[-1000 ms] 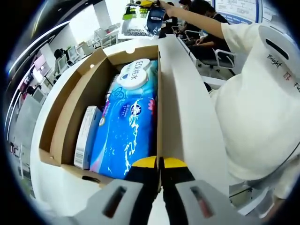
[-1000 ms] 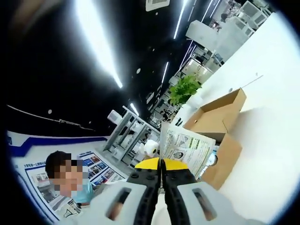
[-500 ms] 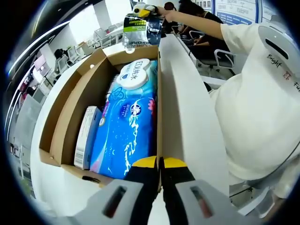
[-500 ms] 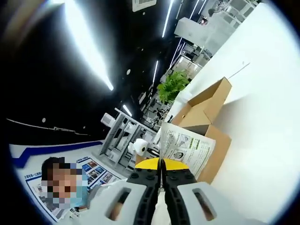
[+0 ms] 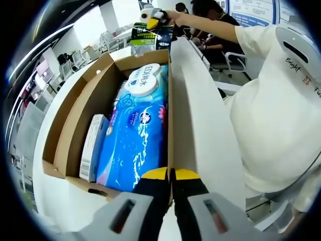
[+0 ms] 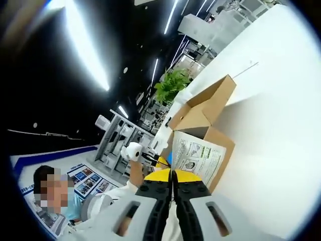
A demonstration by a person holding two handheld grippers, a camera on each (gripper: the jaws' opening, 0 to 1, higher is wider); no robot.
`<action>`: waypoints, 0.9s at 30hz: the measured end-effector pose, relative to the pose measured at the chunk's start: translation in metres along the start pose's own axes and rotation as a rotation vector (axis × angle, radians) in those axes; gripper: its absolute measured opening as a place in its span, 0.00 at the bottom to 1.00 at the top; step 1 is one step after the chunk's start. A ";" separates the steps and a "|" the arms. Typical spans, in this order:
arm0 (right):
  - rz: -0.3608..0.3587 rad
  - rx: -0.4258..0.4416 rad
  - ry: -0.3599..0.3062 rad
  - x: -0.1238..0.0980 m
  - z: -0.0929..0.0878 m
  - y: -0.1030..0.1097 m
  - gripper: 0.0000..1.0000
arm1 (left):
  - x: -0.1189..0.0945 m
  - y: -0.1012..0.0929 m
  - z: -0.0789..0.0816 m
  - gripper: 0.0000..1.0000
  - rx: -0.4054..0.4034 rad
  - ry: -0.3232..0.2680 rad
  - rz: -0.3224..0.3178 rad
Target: Operate the shoe box by opening the lid, removing the specified soft item, and placing it in the target area until the item is outside and the box remains undamaged.
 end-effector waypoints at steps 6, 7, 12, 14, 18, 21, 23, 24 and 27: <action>-0.008 0.010 -0.002 -0.001 -0.002 -0.005 0.00 | 0.000 0.000 0.000 0.02 -0.001 0.000 -0.001; -0.014 0.011 0.000 -0.002 -0.002 -0.007 0.00 | 0.000 0.000 0.000 0.02 0.000 0.000 0.000; -0.040 0.027 -0.006 -0.009 0.001 -0.019 0.00 | 0.000 0.000 0.000 0.02 0.001 -0.003 0.000; -0.053 0.033 -0.005 -0.008 -0.001 -0.021 0.00 | 0.000 0.000 0.000 0.02 0.001 -0.004 0.001; -0.125 0.028 0.026 -0.010 -0.006 -0.030 0.00 | 0.000 0.000 0.000 0.02 0.001 -0.006 0.000; -0.120 0.025 0.020 -0.009 -0.008 -0.028 0.00 | 0.000 0.000 0.000 0.02 0.000 -0.005 -0.001; -0.125 0.024 0.020 -0.009 -0.009 -0.028 0.00 | 0.000 0.000 0.000 0.02 0.001 -0.006 -0.001; -0.133 0.025 0.018 -0.009 -0.010 -0.028 0.00 | 0.000 0.000 0.000 0.02 0.002 -0.007 -0.001; -0.159 0.030 0.022 -0.011 -0.010 -0.034 0.00 | 0.000 0.000 0.000 0.02 0.001 -0.007 0.000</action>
Point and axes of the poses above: the point that each gripper's makers call its tool centre point, and the gripper's own axes: x roughly forward along the fingers, y roughly to its left, z roughly out of its top, the point moved 7 cm from there along -x, roughly backward along the fingers, and after that the axes turned 2 degrees about -x, right-handed, at the moved point
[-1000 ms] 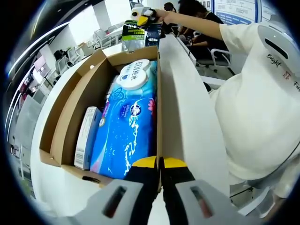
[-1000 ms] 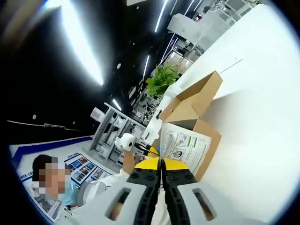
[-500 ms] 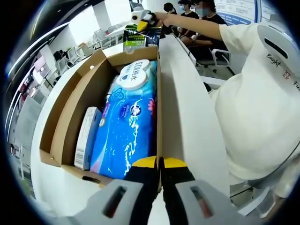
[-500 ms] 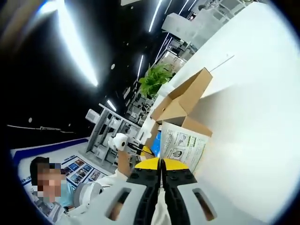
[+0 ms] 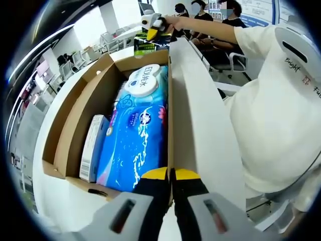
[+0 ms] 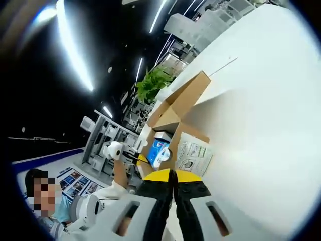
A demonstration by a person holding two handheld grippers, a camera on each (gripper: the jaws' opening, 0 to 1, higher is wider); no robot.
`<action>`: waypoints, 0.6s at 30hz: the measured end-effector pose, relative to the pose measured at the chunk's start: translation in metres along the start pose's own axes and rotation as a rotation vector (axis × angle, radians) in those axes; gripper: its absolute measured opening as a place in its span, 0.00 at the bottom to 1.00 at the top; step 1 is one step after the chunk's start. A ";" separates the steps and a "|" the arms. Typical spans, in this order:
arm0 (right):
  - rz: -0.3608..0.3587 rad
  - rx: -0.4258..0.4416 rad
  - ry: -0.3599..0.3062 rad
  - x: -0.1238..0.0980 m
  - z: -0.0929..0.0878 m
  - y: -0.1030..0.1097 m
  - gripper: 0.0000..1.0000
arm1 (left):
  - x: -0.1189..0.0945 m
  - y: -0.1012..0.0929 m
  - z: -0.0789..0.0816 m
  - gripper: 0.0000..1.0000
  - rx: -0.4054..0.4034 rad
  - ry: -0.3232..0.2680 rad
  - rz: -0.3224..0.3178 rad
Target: Operate the shoe box by opening the lid, removing the specified soft item, and placing it in the target area until the item is outside and the box remains undamaged.
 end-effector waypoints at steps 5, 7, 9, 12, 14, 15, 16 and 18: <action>-0.046 -0.001 0.017 0.000 -0.002 -0.007 0.00 | 0.000 0.000 0.000 0.02 0.001 -0.003 0.002; -0.072 -0.006 0.036 -0.004 0.002 -0.014 0.00 | 0.000 -0.001 0.000 0.02 0.002 -0.007 0.004; -0.095 -0.014 0.052 -0.003 0.000 -0.015 0.00 | 0.000 -0.001 0.000 0.02 0.001 -0.007 0.004; -0.120 -0.014 0.059 -0.003 -0.002 -0.017 0.00 | 0.000 -0.001 0.000 0.02 -0.001 -0.008 0.003; -0.143 -0.012 0.059 -0.004 -0.002 -0.019 0.00 | 0.000 -0.001 0.000 0.02 -0.001 -0.008 0.003; -0.150 -0.009 0.058 -0.004 -0.002 -0.019 0.00 | 0.000 -0.001 0.000 0.02 -0.001 -0.008 0.002; -0.172 -0.009 0.063 -0.005 -0.002 -0.022 0.00 | 0.000 -0.001 0.000 0.02 -0.003 -0.008 0.001; -0.190 -0.012 0.074 -0.007 -0.002 -0.026 0.00 | 0.000 0.000 0.000 0.02 -0.004 -0.006 0.000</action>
Point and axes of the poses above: the point that each gripper's makers call its tool centre point, and the gripper's own axes: x roughly forward along the fingers, y roughly to its left, z roughly out of its top, the point moved 7 cm from there along -x, roughly backward along the fingers, and after that the axes turned 2 degrees about -x, right-handed, at the moved point
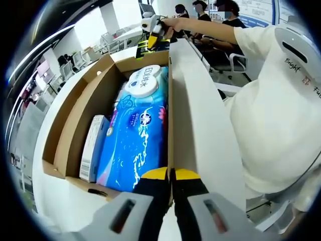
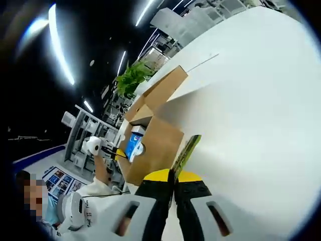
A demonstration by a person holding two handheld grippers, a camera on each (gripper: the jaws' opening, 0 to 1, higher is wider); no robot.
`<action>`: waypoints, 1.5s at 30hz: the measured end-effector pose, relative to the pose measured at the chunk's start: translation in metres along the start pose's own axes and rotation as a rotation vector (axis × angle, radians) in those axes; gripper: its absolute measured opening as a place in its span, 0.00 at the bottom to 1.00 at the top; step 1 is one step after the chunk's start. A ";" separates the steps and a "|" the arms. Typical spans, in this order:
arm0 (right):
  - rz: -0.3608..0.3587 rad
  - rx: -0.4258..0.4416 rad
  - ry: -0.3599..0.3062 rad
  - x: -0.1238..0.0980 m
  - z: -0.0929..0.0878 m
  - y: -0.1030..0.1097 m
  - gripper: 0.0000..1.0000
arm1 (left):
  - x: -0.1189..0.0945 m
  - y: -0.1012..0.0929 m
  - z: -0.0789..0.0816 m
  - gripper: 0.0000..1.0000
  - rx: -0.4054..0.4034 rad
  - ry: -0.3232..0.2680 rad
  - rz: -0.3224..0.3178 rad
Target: Operate the shoe box by opening the lid, removing the specified soft item, and placing it in the target area until the item is outside and the box remains undamaged.
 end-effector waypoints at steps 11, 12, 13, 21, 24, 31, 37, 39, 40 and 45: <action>-0.081 -0.028 0.043 -0.002 0.007 -0.008 0.00 | 0.000 0.001 0.000 0.02 -0.003 -0.001 0.000; -0.102 -0.042 0.055 -0.003 0.009 -0.011 0.00 | 0.000 0.001 0.000 0.02 -0.004 -0.002 0.000; -0.116 -0.053 0.067 -0.003 0.011 -0.013 0.00 | 0.000 0.001 0.000 0.02 -0.003 -0.003 0.001; -0.184 -0.109 0.147 0.006 0.007 -0.024 0.00 | 0.000 0.000 0.000 0.02 0.001 -0.007 0.004; -0.229 -0.136 0.167 0.007 0.008 -0.029 0.01 | 0.000 0.000 0.000 0.02 0.003 -0.014 0.005; -0.327 -0.227 0.211 0.013 -0.003 -0.026 0.03 | 0.000 0.000 0.000 0.02 0.000 -0.014 0.001; -0.346 -0.270 0.180 0.011 -0.001 -0.025 0.06 | 0.000 0.000 0.000 0.02 0.003 -0.013 0.004; -0.358 -0.276 0.180 0.011 -0.003 -0.025 0.07 | 0.000 -0.001 0.000 0.02 0.005 -0.014 0.006; -0.361 -0.281 0.182 0.011 -0.004 -0.025 0.08 | 0.000 -0.001 0.000 0.02 0.006 -0.014 0.007; -0.391 -0.308 0.151 0.006 -0.003 -0.029 0.12 | 0.000 -0.001 0.000 0.02 0.012 -0.016 0.012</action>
Point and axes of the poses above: the point that each gripper's makers call its tool centre point, and the gripper's own axes: x roughly forward along the fingers, y roughly to its left, z roughly out of its top, the point moved 7 cm from there along -x, roughly backward along the fingers, and after that the axes turned 2 degrees about -x, right-handed, at the moved point
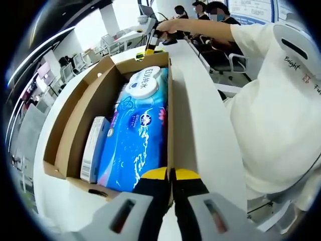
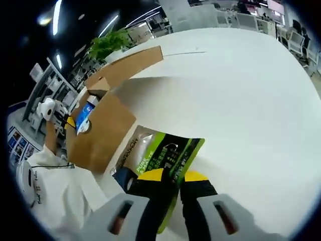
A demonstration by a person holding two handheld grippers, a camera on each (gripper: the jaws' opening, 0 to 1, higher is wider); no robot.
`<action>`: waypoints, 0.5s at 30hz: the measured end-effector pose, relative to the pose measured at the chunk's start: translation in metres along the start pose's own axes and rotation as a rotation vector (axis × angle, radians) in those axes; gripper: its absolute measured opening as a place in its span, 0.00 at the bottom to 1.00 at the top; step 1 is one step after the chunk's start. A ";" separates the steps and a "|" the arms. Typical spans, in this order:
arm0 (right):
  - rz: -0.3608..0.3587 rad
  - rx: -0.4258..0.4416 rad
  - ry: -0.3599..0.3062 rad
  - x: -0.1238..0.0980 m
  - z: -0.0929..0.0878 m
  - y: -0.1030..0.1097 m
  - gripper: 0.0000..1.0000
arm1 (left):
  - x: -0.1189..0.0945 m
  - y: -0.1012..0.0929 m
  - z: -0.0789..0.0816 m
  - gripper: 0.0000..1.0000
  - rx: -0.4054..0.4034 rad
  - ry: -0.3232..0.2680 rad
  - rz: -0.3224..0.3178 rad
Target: Operate the shoe box by opening the lid, removing the specified soft item, and placing it in the target area until the item is outside and the box remains undamaged.
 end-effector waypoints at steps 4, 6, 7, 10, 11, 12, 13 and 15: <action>-0.015 -0.006 0.005 0.000 0.002 -0.011 0.12 | 0.000 0.000 0.000 0.02 0.003 -0.001 0.003; -0.016 -0.011 0.004 -0.001 0.002 -0.013 0.13 | 0.000 0.000 0.000 0.02 0.003 -0.003 0.003; -0.022 -0.010 -0.001 -0.001 0.002 -0.012 0.13 | 0.000 0.000 0.000 0.02 0.002 -0.002 0.002; -0.051 -0.020 -0.013 -0.002 0.001 -0.011 0.13 | 0.000 0.001 0.000 0.02 0.001 -0.001 0.002; -0.059 -0.024 -0.007 -0.002 0.000 -0.012 0.13 | 0.000 0.000 0.000 0.02 0.002 -0.002 0.003; -0.062 -0.025 -0.001 -0.002 0.000 -0.012 0.13 | 0.000 0.000 0.000 0.02 0.003 -0.003 0.004; -0.064 -0.025 0.003 -0.002 0.000 -0.014 0.13 | 0.000 0.000 0.000 0.02 0.003 -0.003 0.005; -0.066 -0.030 0.011 -0.002 -0.001 -0.020 0.13 | 0.000 0.000 0.000 0.02 0.004 -0.005 0.007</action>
Point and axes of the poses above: the point that each gripper's makers call its tool centre point, and the gripper's own axes: x roughly forward along the fingers, y roughly to its left, z roughly out of its top, the point moved 7 cm from there along -x, roughly backward along the fingers, and after that the axes turned 2 degrees about -x, right-handed, at the moved point
